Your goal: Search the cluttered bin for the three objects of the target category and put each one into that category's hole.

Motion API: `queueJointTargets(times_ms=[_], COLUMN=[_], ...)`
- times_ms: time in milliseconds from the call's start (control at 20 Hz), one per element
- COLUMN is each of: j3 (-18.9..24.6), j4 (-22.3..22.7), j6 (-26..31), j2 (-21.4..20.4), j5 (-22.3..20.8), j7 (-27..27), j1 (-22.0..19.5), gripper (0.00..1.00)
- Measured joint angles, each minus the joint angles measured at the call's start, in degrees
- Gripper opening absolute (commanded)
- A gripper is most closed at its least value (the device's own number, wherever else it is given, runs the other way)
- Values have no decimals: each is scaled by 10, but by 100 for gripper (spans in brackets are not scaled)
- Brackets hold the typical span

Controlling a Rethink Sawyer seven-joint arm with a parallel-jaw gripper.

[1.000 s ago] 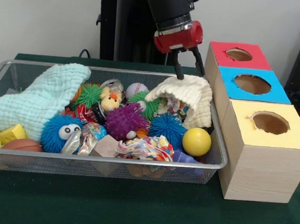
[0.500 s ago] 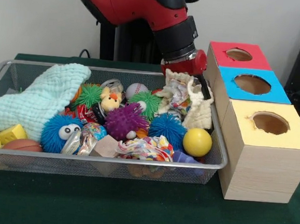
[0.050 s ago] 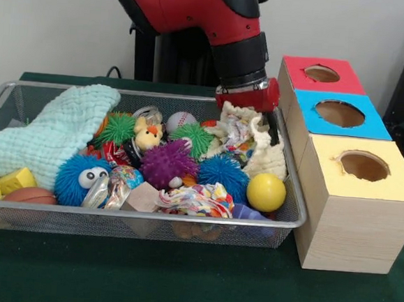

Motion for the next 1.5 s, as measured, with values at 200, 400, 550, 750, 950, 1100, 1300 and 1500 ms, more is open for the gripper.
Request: queueJointTargets(times_ms=[200,400,550,750,950,1100,1300,1500], j3=[-107,-189,-231,-285,-328,-364,-395,-425], j4=[-29,-30,-31,-39,-56,-69,-78,-91], j6=[-110,-255,-337,-412,-440,-456,-475,-477], j2=[29,63,90,117,141,161,179,195], j5=[47,101,128,150,176,212,231,237], j7=[0,0,0,0,0,0,0,0], j1=[113,206,245,264,270,282,302,306], gripper=[100,100,100,100,100,100,100,100])
